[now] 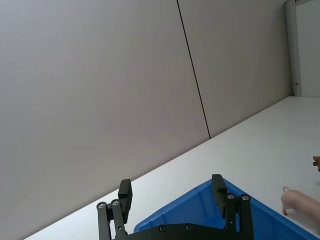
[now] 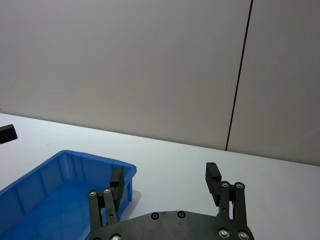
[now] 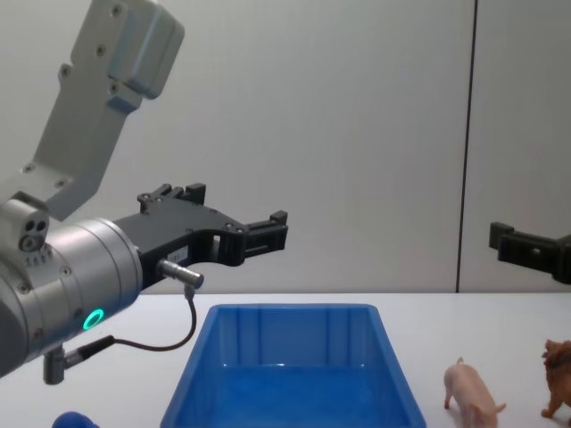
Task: Pick up the two dolls from the table and place them into the box.
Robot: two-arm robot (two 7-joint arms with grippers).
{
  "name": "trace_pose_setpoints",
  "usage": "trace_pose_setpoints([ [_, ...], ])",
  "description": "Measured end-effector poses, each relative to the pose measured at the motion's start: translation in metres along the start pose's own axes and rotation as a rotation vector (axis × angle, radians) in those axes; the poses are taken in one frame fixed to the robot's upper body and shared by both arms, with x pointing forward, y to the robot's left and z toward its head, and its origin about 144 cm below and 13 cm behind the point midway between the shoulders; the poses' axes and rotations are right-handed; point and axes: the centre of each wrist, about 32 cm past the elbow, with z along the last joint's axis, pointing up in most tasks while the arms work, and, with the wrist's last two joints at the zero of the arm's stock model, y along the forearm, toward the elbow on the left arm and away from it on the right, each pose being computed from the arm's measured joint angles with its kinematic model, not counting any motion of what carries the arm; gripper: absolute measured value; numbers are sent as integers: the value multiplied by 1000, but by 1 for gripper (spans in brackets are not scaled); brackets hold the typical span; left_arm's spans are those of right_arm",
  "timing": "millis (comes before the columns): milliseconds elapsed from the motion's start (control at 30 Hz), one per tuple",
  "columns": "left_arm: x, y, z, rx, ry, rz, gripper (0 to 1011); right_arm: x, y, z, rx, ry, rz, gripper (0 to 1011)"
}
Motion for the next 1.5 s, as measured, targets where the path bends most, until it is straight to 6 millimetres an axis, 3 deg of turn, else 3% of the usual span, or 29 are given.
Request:
trace_pose_setpoints([
  [833,0,0,0,0,0,0,1001,1,0,0,-3,-1,-2,1001],
  [1500,0,0,0,0,0,0,1001,48,-8,-9,-118,-21,14,1001],
])
